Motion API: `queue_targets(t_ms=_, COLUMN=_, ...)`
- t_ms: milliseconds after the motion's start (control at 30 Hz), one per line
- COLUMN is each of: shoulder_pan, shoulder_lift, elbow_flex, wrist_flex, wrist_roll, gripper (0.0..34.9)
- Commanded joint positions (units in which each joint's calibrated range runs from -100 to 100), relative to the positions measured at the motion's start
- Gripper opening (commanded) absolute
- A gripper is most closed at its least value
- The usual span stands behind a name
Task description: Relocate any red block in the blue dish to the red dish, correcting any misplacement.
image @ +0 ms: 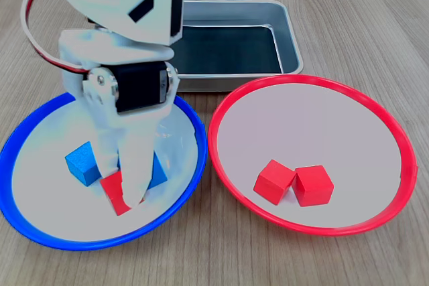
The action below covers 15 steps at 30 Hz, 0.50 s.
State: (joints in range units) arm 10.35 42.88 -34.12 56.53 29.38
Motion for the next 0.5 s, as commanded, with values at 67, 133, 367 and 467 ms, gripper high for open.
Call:
queue_targets(t_ms=67, shoulder_pan=-0.24, shoulder_lift=0.15, elbow_flex=-1.70, wrist_flex=-1.10, wrist_roll=0.15, gripper=11.9)
queue_targets(t_ms=133, shoulder_pan=-0.14, shoulder_lift=0.32, elbow_flex=-1.61, wrist_flex=-1.35, wrist_roll=0.20, gripper=11.7)
queue_targets(t_ms=367, shoulder_pan=-0.14, shoulder_lift=0.40, elbow_flex=-0.97, wrist_flex=-1.51, wrist_roll=0.20, gripper=8.6)
queue_targets(t_ms=467, shoulder_pan=-0.14, shoulder_lift=0.40, elbow_flex=-0.79, wrist_flex=-1.59, wrist_roll=0.24, gripper=6.8)
